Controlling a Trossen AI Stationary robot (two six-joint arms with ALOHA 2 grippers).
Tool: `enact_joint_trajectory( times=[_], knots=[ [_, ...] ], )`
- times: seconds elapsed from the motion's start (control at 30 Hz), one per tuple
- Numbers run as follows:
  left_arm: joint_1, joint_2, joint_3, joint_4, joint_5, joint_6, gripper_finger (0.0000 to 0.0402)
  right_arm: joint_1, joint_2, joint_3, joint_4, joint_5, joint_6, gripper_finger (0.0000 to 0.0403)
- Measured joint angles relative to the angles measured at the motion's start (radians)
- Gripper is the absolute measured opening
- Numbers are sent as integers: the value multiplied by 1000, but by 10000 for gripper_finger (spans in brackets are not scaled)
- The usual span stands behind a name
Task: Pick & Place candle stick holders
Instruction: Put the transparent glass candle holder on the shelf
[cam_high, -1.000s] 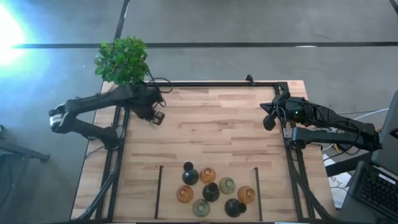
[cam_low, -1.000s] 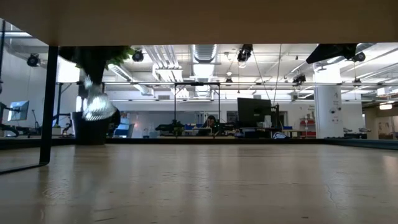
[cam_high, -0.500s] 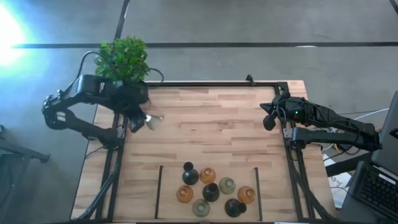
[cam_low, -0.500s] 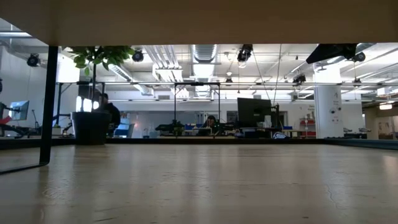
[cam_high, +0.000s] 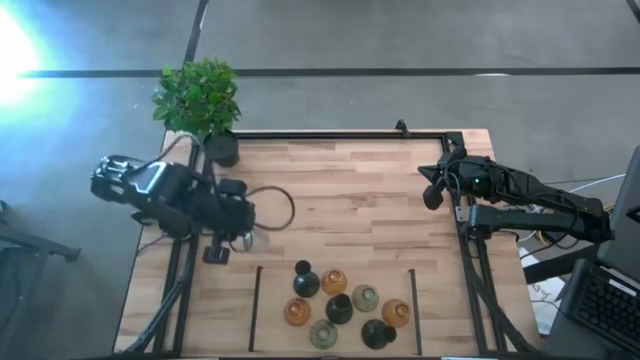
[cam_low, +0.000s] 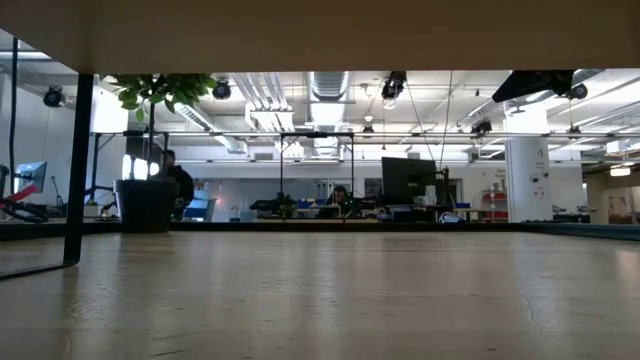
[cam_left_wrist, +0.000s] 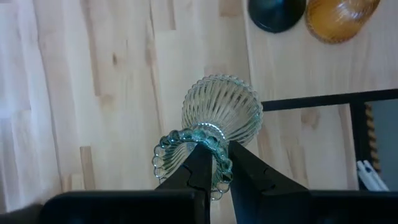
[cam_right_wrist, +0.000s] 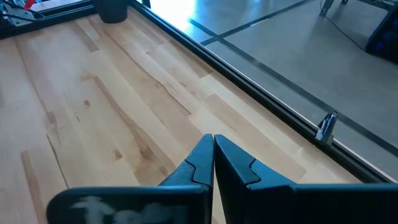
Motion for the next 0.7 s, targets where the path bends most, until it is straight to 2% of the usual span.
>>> enact_joint_trajectory(
  times=[0.3, 0.7],
  knots=[
    [-77, 81, 6, 77, -26, 51, 32, 0, 0, 0, 0, 0, 0, 8],
    [-98, 192, 137, 93, -44, 176, 32, 0, 0, 0, 0, 0, 0, 8]
  ],
)
